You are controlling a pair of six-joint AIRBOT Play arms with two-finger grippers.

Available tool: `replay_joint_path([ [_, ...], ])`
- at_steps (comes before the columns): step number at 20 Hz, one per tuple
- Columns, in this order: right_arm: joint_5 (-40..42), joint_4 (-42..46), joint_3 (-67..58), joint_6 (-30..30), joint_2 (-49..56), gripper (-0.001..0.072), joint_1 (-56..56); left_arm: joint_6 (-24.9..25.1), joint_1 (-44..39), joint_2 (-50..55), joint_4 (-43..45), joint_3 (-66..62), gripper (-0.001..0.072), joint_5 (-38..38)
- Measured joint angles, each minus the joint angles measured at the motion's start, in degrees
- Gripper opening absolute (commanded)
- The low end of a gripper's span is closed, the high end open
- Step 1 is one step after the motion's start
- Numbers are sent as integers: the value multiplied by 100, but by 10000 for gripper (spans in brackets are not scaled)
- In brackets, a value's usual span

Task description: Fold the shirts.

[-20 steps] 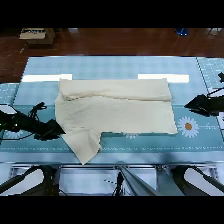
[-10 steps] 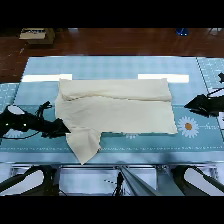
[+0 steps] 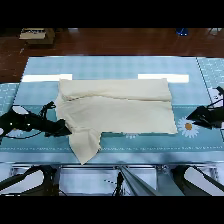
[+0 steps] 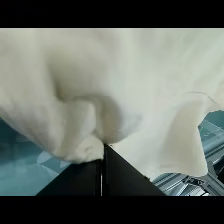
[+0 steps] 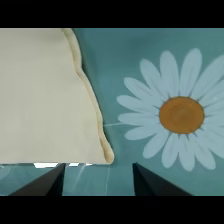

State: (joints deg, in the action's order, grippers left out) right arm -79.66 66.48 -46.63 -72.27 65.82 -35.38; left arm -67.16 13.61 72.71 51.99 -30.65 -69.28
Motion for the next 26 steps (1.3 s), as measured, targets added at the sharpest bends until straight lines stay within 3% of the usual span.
replay_joint_path([
  [12, 1235, -1255, 1707, 295, -7, 499, -245, 190, 179, -59, -83, 2, 21, -210],
  [14, 1355, -1425, 1910, 328, -11, 338, -146, 199, 179, -59, -120, 2, 22, -197],
  [15, 1473, -1434, 1998, 330, -11, 148, -50, 216, 179, -61, -164, 2, 21, -164],
  [16, 1609, -1432, 2061, 343, -2, 29, 68, 256, 179, -59, -234, -2, 21, -142],
  [22, 1497, -2302, 1510, 841, -273, 28, 531, 671, 179, -297, -837, -625, 21, -286],
  [26, 1762, -3077, 424, 741, -501, 27, 822, 693, 192, -509, -1185, -1856, 21, -236],
])
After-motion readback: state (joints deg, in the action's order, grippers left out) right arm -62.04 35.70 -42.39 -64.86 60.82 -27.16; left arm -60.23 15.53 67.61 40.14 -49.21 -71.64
